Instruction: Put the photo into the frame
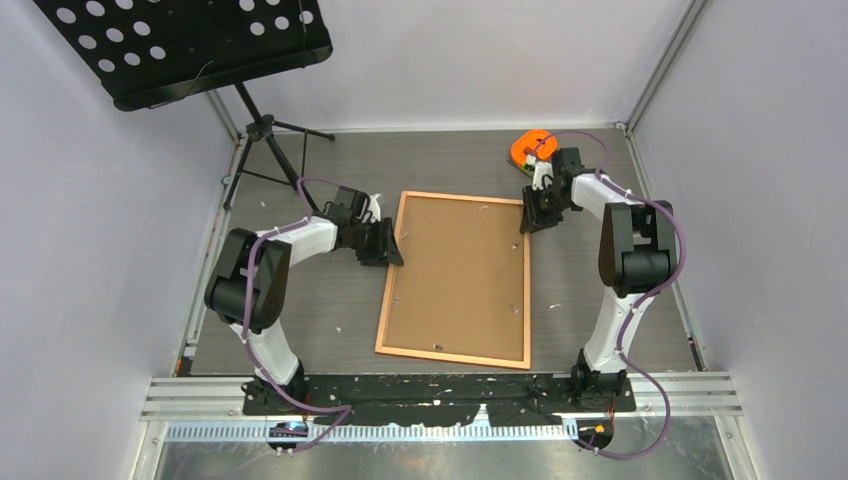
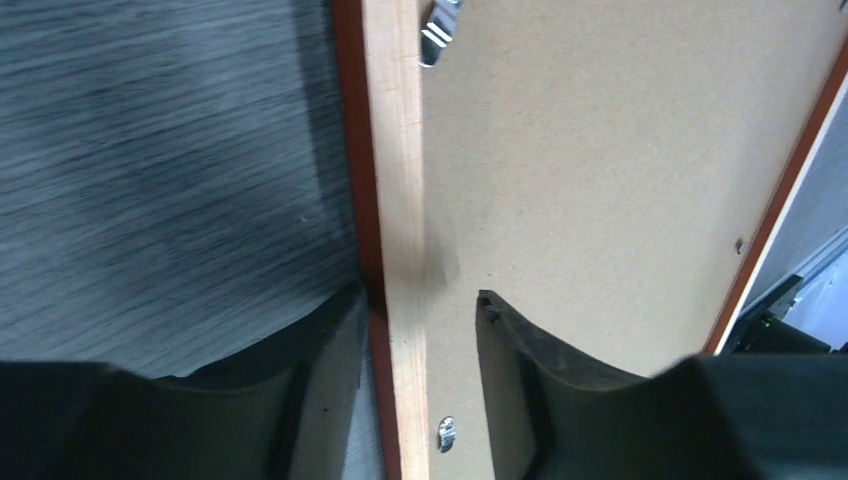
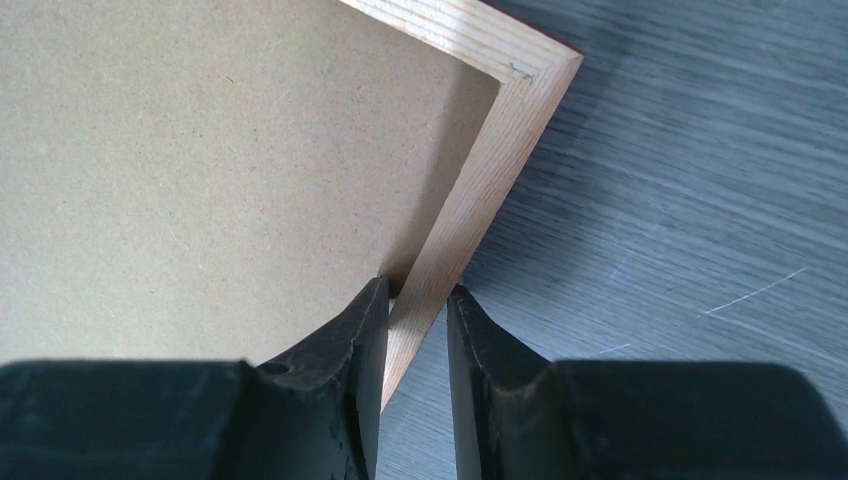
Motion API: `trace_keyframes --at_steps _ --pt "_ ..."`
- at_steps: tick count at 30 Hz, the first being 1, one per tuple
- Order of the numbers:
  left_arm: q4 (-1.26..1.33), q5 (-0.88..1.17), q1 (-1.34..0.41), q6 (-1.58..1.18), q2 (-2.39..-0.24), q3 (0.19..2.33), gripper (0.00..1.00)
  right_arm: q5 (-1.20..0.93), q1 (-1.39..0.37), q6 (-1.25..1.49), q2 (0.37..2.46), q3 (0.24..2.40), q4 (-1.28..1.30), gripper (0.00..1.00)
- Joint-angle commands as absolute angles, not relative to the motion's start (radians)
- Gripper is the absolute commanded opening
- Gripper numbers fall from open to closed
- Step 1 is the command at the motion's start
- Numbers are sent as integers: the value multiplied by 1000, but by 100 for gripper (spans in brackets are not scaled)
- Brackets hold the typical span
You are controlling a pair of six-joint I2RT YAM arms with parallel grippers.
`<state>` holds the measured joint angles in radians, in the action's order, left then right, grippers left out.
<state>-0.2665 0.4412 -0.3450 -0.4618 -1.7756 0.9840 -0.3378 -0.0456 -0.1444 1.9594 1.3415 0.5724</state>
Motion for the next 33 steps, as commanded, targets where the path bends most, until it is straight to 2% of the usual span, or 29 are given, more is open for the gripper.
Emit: trace_keyframes --at_steps 1,7,21,24,26,30,33 --pt "-375 397 -360 -421 -1821 996 51 -425 -73 -201 1956 1368 571 11" --pt "-367 368 -360 -419 -1835 1035 52 -442 -74 -229 1939 1348 577 10" --pt "-343 392 -360 -445 -1867 1039 23 -475 -76 -279 1917 1322 585 11" --pt "-335 415 -360 -469 -1869 1016 12 -473 -77 -274 1917 1326 582 15" --pt "-322 430 -360 -490 -1871 997 0 -472 -77 -265 1917 1330 579 18" --pt "-274 449 -360 -549 -1863 948 0 -470 -76 -245 1927 1348 581 27" --pt "-239 461 -360 -591 -1857 917 0 -465 -76 -233 1929 1360 584 40"
